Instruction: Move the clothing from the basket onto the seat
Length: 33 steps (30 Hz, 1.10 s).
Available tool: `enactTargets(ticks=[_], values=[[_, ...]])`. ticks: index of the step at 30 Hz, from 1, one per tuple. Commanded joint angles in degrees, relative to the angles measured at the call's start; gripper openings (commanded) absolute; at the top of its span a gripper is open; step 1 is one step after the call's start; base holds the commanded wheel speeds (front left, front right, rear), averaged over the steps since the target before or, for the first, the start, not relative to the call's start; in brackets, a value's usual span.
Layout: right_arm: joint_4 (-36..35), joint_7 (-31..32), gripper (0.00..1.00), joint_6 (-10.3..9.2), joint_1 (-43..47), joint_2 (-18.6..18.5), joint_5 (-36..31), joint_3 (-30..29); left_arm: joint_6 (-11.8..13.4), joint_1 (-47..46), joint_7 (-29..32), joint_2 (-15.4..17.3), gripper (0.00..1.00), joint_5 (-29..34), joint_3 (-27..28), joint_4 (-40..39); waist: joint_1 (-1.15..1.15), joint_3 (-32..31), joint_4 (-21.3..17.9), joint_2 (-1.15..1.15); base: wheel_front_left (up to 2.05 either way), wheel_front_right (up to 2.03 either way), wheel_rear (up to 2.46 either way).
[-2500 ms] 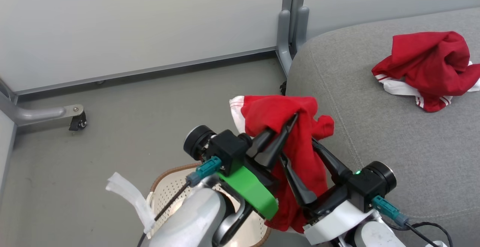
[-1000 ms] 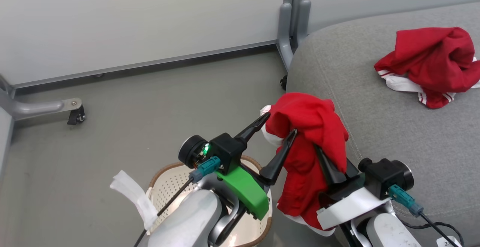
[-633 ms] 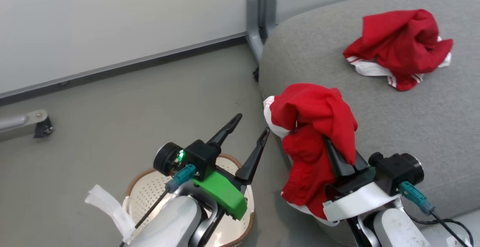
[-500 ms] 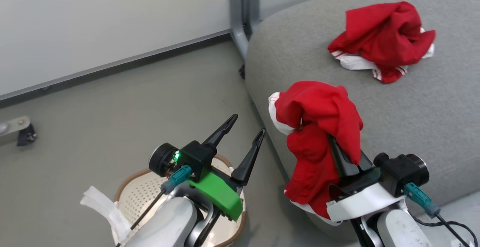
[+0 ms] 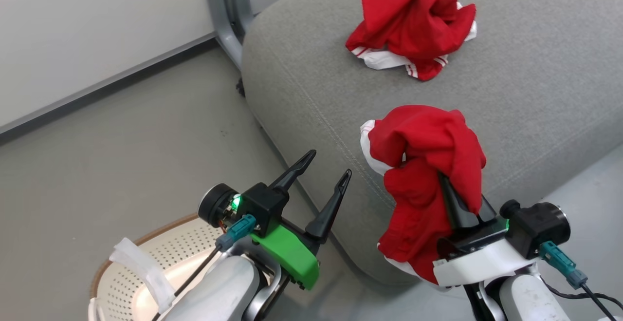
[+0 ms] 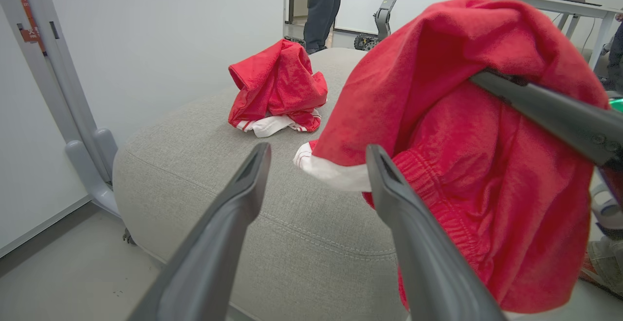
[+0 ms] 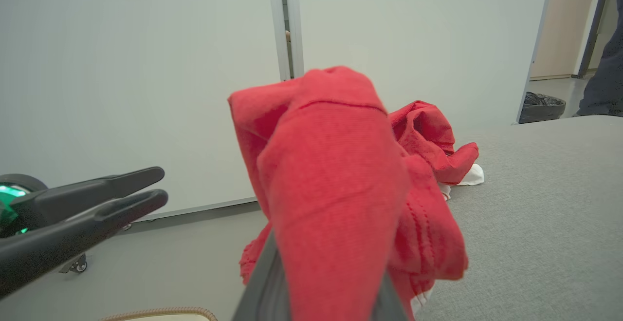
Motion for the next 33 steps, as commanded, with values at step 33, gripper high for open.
enactTargets(ticks=[33], values=[[16.5,0.0,0.00,-0.04,-50.4,-18.2,14.3,-20.1,-2.1,-14.6,6.5,5.4,1.00,6.6,-2.4,-9.0,0.00,35.2,10.4,0.00,0.00,0.00,0.00]])
